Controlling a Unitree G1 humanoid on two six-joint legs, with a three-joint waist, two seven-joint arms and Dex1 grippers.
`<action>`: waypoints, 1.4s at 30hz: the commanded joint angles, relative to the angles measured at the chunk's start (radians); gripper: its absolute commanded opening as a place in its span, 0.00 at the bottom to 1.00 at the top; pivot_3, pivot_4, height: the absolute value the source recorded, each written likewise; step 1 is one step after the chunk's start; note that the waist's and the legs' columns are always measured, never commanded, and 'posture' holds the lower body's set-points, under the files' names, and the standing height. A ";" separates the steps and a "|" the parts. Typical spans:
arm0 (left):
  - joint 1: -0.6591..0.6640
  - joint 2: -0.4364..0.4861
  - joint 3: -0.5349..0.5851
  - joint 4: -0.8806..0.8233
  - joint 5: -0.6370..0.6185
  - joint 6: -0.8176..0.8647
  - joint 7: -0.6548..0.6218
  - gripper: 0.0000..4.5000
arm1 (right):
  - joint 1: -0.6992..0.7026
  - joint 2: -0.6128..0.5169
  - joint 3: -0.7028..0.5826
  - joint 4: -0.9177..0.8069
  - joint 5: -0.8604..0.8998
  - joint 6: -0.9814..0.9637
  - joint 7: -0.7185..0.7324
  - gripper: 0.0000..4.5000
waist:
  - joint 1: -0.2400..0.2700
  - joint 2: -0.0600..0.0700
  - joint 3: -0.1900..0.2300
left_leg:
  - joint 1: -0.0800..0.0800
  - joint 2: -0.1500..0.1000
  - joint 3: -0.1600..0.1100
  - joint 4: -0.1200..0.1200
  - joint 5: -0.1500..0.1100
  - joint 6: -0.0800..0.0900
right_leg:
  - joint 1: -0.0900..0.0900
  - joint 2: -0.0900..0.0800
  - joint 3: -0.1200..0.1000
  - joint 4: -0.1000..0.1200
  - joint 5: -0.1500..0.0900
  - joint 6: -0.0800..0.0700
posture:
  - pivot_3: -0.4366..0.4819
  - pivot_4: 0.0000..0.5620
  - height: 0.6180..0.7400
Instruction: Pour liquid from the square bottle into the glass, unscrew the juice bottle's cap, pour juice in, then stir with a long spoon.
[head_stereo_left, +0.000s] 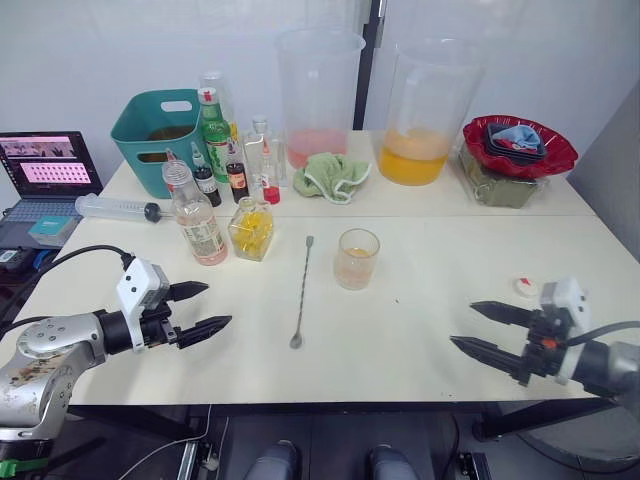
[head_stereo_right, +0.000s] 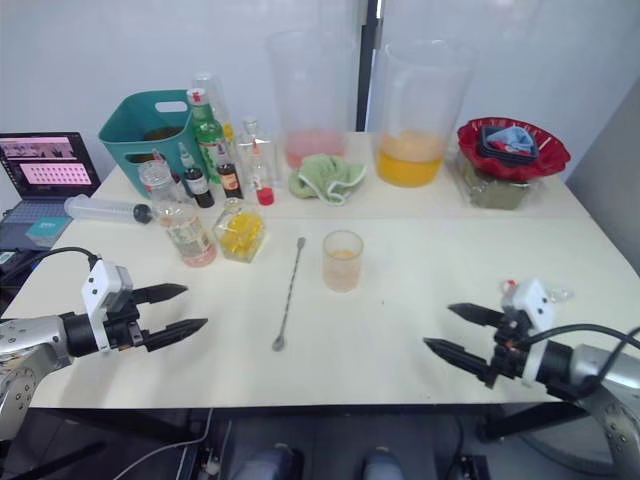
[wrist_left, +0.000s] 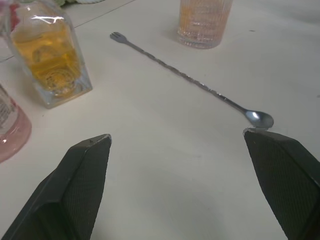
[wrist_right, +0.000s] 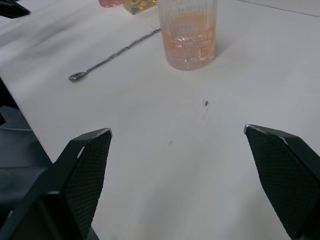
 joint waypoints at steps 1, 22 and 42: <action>0.002 -0.002 0.017 0.012 0.013 -0.047 -0.016 0.99 | 0.056 -0.004 -0.083 0.034 -0.028 -0.086 0.040 1.00 | -0.001 0.000 0.000 | 0.000 0.000 0.000 0.000 0.000 0.000 | 0.000 0.000 0.000 0.000 0.000 0.000 | 0.48 0.27 1.00; -0.014 -0.248 -0.159 -0.312 -0.011 0.229 0.350 0.99 | -0.076 -0.051 0.016 -0.067 0.100 -0.019 0.063 1.00 | 0.000 0.003 -0.001 | 0.009 0.002 0.000 -0.002 -0.001 0.001 | 0.012 0.000 -0.001 -0.007 0.000 0.001 | 0.48 0.27 1.00; -0.226 -0.524 -0.528 -0.154 0.344 0.379 0.764 0.75 | -0.277 -0.140 0.186 -0.180 0.157 0.099 0.048 1.00 | 0.014 0.002 -0.001 | 0.008 0.000 0.000 -0.001 -0.001 0.001 | 0.012 0.000 -0.002 -0.008 0.000 0.001 | 0.48 0.27 1.00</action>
